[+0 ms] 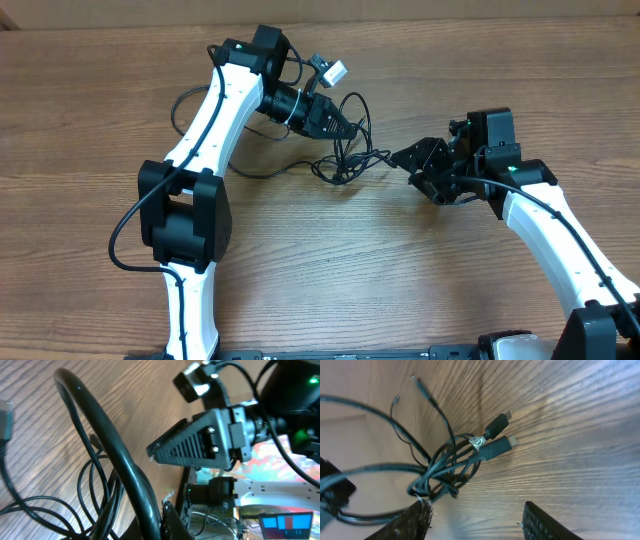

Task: Untangle cables

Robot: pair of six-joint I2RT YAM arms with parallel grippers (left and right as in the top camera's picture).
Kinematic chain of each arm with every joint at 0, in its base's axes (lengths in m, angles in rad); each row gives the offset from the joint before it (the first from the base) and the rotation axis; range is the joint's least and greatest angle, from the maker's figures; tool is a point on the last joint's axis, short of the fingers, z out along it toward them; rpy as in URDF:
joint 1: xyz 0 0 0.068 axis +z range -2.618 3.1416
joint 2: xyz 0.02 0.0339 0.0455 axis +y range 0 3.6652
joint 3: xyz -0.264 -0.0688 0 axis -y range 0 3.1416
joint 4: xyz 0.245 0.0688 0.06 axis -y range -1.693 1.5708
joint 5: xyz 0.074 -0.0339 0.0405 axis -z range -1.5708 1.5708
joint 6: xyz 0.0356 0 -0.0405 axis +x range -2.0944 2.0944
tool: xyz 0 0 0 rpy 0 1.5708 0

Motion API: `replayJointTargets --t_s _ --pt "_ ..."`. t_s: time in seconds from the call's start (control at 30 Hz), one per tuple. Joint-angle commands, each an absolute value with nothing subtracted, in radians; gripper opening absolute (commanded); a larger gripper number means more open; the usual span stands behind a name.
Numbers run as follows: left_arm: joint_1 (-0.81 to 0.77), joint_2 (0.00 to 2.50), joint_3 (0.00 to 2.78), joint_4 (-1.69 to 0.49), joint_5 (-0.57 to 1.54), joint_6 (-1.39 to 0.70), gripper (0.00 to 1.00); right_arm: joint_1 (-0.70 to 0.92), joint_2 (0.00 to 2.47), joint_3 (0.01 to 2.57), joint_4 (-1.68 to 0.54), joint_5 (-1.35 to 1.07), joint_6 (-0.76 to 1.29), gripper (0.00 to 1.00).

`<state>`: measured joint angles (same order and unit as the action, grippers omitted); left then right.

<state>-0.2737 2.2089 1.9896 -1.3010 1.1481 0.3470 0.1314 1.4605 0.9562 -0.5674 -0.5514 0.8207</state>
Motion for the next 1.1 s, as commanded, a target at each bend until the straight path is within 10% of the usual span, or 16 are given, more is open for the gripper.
replayJointTargets --t_s 0.0,1.07 --pt "-0.288 2.203 2.013 -1.305 1.231 0.394 0.04 0.13 1.449 0.974 -0.558 -0.564 1.012 0.56" --pt "-0.339 2.203 2.013 -1.309 1.271 0.415 0.04 0.13 1.449 0.974 -0.544 -0.464 1.092 0.04"
